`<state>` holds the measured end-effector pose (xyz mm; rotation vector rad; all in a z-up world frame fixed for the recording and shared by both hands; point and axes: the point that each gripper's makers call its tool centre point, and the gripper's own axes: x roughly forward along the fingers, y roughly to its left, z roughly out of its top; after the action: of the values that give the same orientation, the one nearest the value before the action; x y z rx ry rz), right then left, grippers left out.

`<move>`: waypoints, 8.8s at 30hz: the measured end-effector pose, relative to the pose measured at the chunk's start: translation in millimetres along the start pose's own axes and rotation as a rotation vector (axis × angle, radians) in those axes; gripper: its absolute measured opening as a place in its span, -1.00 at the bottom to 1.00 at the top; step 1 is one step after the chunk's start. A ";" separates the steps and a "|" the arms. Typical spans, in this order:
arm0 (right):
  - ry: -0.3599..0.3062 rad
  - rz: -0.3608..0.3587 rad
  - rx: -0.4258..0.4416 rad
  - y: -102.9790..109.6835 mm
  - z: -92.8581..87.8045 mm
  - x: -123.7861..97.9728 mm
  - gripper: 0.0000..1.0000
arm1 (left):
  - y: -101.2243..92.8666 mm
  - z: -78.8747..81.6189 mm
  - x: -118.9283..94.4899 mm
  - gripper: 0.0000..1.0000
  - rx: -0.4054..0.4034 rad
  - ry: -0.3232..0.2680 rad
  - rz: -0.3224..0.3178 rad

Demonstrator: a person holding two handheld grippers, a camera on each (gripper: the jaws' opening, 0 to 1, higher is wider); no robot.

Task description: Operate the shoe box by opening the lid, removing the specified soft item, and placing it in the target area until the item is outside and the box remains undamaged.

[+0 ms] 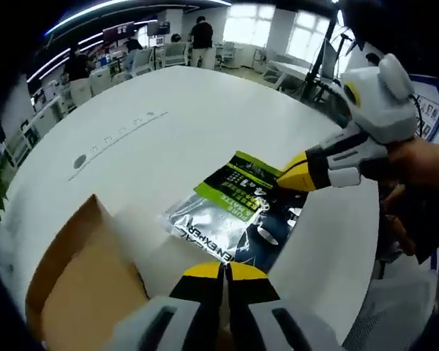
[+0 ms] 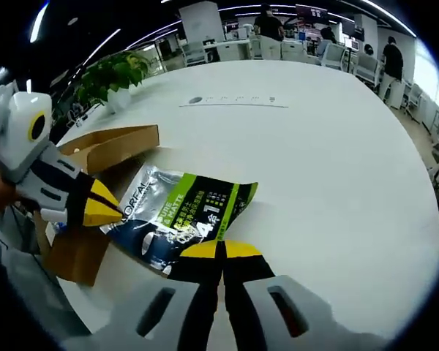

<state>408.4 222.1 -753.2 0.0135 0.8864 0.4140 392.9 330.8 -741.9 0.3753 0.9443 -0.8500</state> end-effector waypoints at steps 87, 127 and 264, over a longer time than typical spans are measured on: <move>-0.092 0.147 -0.158 134.1 22.3 -86.9 -0.29 | 17.7 -66.2 -154.5 -0.11 -0.218 -0.270 0.023; -0.064 0.443 -0.286 275.3 14.9 -25.7 -0.34 | 69.0 -175.2 -246.1 0.76 -0.324 -0.424 0.166; -0.008 0.257 -0.140 265.1 19.8 3.9 -1.00 | 95.4 -207.3 -173.4 -0.35 -0.442 -0.188 0.194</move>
<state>333.9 470.7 -695.6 0.0007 0.8494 0.7151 299.3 600.8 -720.0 0.0034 0.8759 -0.4720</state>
